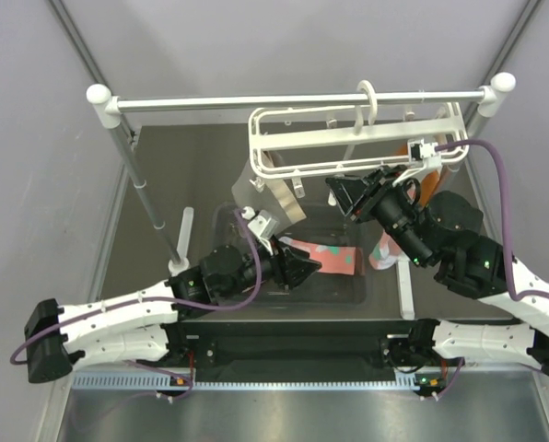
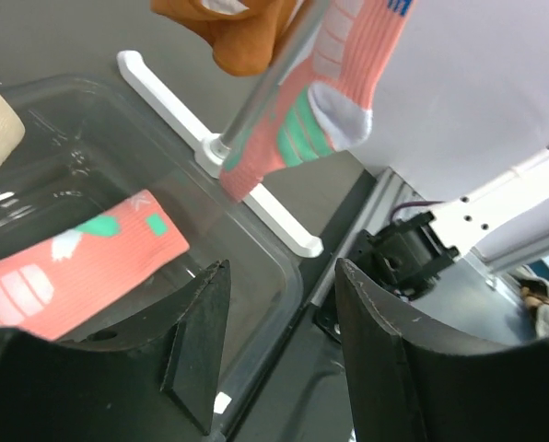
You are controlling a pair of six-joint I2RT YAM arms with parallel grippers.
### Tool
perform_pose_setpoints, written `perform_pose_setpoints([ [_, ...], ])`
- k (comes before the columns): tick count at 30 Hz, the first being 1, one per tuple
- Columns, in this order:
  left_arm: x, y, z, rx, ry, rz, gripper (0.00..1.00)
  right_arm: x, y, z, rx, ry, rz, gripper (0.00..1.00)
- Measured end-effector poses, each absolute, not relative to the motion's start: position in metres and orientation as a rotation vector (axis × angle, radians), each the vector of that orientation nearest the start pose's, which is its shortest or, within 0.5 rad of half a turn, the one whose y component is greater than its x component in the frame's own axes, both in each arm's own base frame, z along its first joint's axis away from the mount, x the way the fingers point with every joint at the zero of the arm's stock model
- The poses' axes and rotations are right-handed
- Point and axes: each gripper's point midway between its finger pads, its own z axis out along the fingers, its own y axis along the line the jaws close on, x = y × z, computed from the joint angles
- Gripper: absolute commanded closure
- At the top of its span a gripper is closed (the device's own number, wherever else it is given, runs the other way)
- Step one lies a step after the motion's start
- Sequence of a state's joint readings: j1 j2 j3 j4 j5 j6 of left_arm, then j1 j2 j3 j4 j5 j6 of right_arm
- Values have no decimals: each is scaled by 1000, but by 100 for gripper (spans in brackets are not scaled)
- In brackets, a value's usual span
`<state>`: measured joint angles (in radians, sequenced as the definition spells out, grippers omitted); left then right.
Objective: Clip the socks to the hanger
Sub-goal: Pick up the sock from the bin.
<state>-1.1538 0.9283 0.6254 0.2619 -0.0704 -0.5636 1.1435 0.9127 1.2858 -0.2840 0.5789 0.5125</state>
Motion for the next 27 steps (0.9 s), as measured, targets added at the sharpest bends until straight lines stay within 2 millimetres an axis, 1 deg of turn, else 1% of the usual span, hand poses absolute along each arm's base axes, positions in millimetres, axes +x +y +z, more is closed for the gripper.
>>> perform_pose_setpoints([
  [2, 144, -340, 262, 457, 1712, -1213, 46, 195, 238, 453, -7, 1567, 892, 100],
  [3, 148, -343, 259, 451, 1716, -1194, 47, 195, 237, 455, -9, 1568, 890, 100],
  [4, 152, -345, 254, 445, 1723, -1171, 48, 194, 236, 456, -12, 1569, 887, 100],
  [7, 166, -352, 229, 443, 1766, -1084, 50, 194, 235, 458, -23, 1577, 873, 100],
  [8, 171, -354, 216, 452, 1792, -1036, 51, 194, 235, 458, -27, 1580, 868, 100],
  [9, 175, -356, 206, 457, 1810, -1001, 51, 194, 235, 458, -30, 1583, 864, 100],
  [11, 187, -362, 177, 491, 1858, -894, 52, 194, 235, 456, -35, 1588, 859, 100],
  [15, 207, -381, 123, 591, 1948, -752, 53, 194, 235, 456, -37, 1589, 856, 100],
  [16, 212, -386, 112, 608, 1972, -735, 53, 194, 235, 456, -37, 1589, 856, 100],
  [19, 230, -402, 86, 622, 2024, -696, 52, 194, 234, 457, -39, 1590, 855, 100],
  [23, 244, -414, 62, 629, 2067, -652, 49, 193, 231, 457, -40, 1589, 855, 100],
  [25, 248, -421, 54, 661, 2078, -646, 49, 192, 229, 458, -44, 1587, 854, 100],
  [27, 249, -430, 50, 743, 2086, -658, 48, 191, 228, 458, -45, 1585, 854, 100],
])
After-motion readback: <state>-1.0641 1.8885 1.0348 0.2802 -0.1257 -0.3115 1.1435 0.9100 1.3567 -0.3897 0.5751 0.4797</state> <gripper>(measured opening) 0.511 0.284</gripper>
